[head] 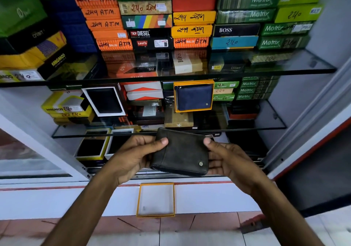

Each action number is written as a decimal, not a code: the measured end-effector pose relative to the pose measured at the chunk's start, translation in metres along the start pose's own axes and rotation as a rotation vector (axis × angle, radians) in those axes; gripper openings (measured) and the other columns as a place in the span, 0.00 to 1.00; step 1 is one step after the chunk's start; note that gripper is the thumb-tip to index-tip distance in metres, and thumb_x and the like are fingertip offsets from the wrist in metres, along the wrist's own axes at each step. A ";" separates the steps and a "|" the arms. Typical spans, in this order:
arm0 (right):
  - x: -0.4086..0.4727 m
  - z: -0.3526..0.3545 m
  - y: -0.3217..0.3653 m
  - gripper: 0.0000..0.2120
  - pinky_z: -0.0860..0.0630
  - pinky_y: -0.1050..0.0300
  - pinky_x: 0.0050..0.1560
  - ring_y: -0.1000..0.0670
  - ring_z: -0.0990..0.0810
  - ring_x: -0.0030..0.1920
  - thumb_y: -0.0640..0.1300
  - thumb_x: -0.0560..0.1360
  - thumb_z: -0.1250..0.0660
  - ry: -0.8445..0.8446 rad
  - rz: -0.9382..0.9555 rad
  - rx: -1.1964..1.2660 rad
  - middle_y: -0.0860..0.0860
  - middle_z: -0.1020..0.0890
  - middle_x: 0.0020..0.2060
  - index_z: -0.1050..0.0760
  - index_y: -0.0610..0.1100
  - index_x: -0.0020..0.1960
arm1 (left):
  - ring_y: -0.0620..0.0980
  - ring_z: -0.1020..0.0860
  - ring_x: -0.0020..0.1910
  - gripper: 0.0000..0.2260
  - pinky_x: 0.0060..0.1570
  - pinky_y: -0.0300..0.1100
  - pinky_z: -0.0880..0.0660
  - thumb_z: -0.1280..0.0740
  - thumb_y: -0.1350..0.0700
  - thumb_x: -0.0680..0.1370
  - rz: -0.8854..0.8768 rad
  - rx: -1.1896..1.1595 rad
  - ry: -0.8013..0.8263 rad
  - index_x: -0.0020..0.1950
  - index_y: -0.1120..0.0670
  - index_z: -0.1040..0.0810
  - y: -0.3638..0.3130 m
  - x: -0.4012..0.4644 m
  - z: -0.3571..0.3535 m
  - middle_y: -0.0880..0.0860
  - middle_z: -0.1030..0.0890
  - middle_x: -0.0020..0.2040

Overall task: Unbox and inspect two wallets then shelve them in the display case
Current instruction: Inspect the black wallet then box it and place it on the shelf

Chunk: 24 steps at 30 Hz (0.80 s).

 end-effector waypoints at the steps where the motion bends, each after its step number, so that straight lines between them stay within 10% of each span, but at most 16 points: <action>1: -0.001 -0.001 0.001 0.24 0.18 0.54 0.43 0.44 0.14 0.44 0.56 0.66 0.28 0.010 0.013 0.011 0.39 0.13 0.47 0.17 0.39 0.53 | 0.55 0.17 0.54 0.17 0.51 0.44 0.19 0.26 0.53 0.72 -0.001 -0.001 -0.010 0.56 0.63 0.17 -0.001 0.000 0.000 0.61 0.15 0.55; 7: -0.007 -0.002 0.017 0.15 0.17 0.57 0.42 0.49 0.12 0.44 0.43 0.63 0.24 -0.060 0.303 -0.072 0.47 0.11 0.43 0.16 0.44 0.49 | 0.52 0.16 0.53 0.18 0.47 0.42 0.18 0.26 0.52 0.70 -0.209 0.090 -0.053 0.57 0.57 0.18 -0.014 -0.008 0.001 0.56 0.14 0.53; 11: -0.019 -0.002 0.026 0.18 0.21 0.66 0.54 0.60 0.15 0.52 0.38 0.64 0.20 -0.296 0.882 -0.618 0.59 0.13 0.49 0.16 0.50 0.51 | 0.49 0.16 0.52 0.17 0.50 0.39 0.19 0.26 0.64 0.67 -0.565 0.294 -0.214 0.55 0.59 0.17 -0.026 -0.015 0.002 0.52 0.13 0.51; 15: -0.025 0.000 0.022 0.10 0.20 0.51 0.57 0.47 0.16 0.58 0.30 0.68 0.23 -0.368 1.373 -0.816 0.47 0.14 0.50 0.14 0.38 0.48 | 0.51 0.17 0.54 0.15 0.55 0.42 0.20 0.25 0.70 0.66 -0.845 0.429 -0.279 0.50 0.58 0.17 -0.027 -0.022 0.003 0.56 0.15 0.51; 24: -0.031 -0.004 0.017 0.10 0.19 0.45 0.55 0.42 0.17 0.59 0.31 0.65 0.25 -0.308 1.659 -1.007 0.45 0.16 0.49 0.15 0.34 0.46 | 0.54 0.17 0.50 0.08 0.49 0.53 0.20 0.26 0.69 0.68 -1.114 0.710 -0.437 0.43 0.58 0.17 -0.024 -0.035 0.002 0.57 0.17 0.50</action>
Point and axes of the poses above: each hand's wrist, its own x-axis towards the middle knuckle, its own z-axis out of the back of the hand, y = z × x, the point moved 3 cm from there along x, towards the middle knuckle
